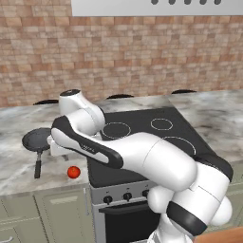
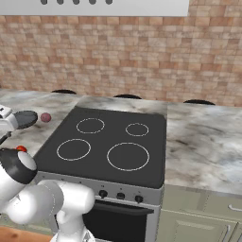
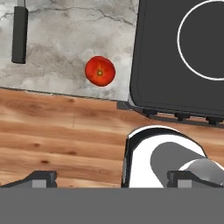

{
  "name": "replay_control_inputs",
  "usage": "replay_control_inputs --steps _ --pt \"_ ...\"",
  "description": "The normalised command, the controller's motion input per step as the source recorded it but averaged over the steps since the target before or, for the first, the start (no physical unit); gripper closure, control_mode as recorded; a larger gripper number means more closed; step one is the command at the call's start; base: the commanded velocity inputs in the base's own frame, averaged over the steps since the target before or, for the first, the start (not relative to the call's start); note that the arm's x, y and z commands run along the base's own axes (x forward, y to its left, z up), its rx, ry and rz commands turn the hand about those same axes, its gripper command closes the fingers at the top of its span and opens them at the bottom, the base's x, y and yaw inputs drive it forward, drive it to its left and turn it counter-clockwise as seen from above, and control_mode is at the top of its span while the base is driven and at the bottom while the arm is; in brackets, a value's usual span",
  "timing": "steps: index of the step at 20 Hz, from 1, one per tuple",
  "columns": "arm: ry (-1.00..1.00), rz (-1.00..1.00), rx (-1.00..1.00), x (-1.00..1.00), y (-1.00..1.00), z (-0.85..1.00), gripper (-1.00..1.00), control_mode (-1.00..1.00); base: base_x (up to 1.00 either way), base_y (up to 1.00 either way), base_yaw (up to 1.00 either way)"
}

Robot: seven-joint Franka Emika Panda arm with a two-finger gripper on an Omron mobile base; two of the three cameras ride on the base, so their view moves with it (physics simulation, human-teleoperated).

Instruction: Place the pan on the front right burner on the stove. Then place the tomato and the onion in the pan and turn on the front right burner.

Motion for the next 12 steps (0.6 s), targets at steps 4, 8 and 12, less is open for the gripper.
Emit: replay_control_inputs --steps 4,8,12 --pt "0.00 0.00 0.00 0.03 0.21 0.00 -1.00 -1.00 0.00 0.00 0.00" --pt "0.00 0.00 0.00 0.04 0.21 0.00 -1.00 -1.00 0.00 0.00 0.00" --pt "0.00 0.00 0.00 0.00 0.20 0.00 -1.00 -1.00 0.00 0.00 0.00"
